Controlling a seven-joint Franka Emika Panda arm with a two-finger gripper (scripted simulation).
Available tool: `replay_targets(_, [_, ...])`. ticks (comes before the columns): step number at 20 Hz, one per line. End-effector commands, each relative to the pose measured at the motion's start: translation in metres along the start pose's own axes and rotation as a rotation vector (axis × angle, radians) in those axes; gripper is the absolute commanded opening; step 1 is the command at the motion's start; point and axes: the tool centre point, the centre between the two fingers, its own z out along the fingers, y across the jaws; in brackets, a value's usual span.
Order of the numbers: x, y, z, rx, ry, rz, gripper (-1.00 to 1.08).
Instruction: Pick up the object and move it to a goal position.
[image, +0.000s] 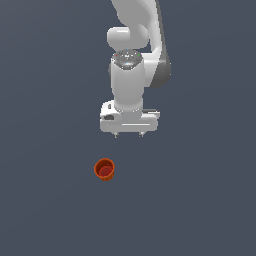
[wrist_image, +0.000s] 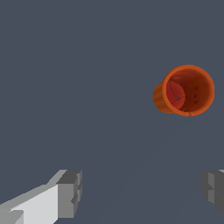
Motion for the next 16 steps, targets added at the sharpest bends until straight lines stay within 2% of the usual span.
replay_targets(1, [0.0,0.0,0.0,0.0,0.0,0.0,0.28])
replay_targets(8, [0.001,-0.017,-0.007,0.002,0.009,-0.02,0.28])
replay_targets(16, [0.002,-0.013,-0.004,0.001,0.006,0.016,0.28])
